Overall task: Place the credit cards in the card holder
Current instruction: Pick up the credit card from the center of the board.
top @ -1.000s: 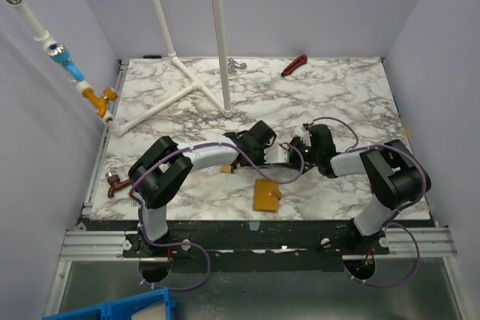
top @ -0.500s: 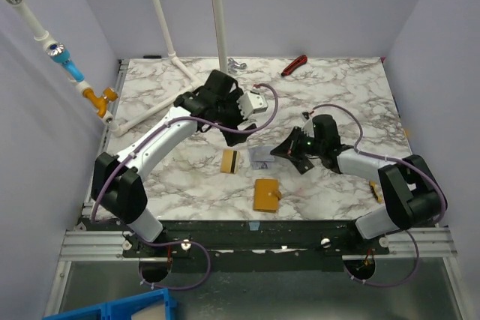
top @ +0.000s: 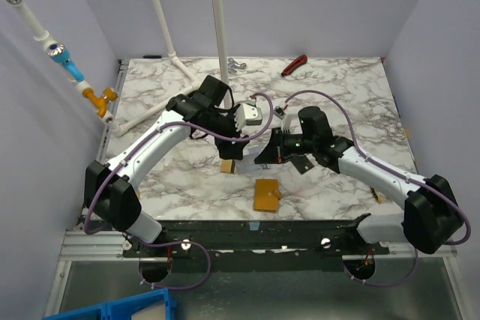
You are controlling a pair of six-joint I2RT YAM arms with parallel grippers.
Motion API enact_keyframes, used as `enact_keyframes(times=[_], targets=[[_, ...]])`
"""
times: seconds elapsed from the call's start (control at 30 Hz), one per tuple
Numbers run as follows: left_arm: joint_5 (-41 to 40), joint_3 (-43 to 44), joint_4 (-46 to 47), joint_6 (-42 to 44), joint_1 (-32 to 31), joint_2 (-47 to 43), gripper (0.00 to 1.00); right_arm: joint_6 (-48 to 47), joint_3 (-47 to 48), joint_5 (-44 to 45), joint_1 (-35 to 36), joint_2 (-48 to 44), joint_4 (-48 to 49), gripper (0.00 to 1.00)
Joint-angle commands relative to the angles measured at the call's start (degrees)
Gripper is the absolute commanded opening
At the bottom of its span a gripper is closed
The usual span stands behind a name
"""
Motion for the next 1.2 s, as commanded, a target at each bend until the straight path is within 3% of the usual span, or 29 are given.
enact_keyframes(times=[0.0, 0.1, 0.27, 0.4, 0.57, 0.67, 0.8, 0.87, 0.97, 1.17], targets=[[6.0, -0.6, -2.6, 0.4, 1.0, -4.2, 0.78, -5.5, 2.3, -2.0, 0.8, -2.8, -7.5, 0.01], [9.4, -0.9, -5.8, 1.5, 1.1, -4.9, 0.79, -7.1, 4.7, -2.9, 1.2, -3.3, -9.4, 0.01], [13.6, -4.5, -6.8, 3.3, 1.0, -7.0, 0.93, -10.3, 9.7, -2.9, 3.5, -2.8, -13.2, 0.01], [16.6, -4.7, -7.2, 2.5, 1.1, -8.2, 0.91, -12.6, 12.9, -1.6, 4.9, -1.8, -16.2, 0.01], [17.8, -3.5, -9.7, 2.6, 1.0, -7.7, 0.73, -13.5, 14.8, -0.8, 5.6, -1.8, -16.7, 0.01], [19.2, -3.6, -9.6, 1.8, 1.1, -8.2, 0.55, -14.6, 15.8, 0.1, 5.9, -1.7, -17.7, 0.01], [20.0, -3.9, -8.9, 0.6, 1.0, -8.9, 0.38, -14.9, 16.2, -0.1, 6.3, -2.3, -17.5, 0.01], [20.5, -4.0, -8.2, -0.2, 1.0, -8.9, 0.26, -14.5, 16.1, -1.1, 6.5, -2.8, -16.3, 0.01], [21.7, -4.1, -6.9, -2.4, 1.1, -8.8, 0.00, -13.1, 14.7, -3.5, 6.7, -4.0, -13.0, 0.01], [25.5, -3.5, -5.7, -6.2, 1.1, -9.2, 0.00, -8.7, 10.6, -6.2, 6.8, -7.8, -4.7, 0.07]])
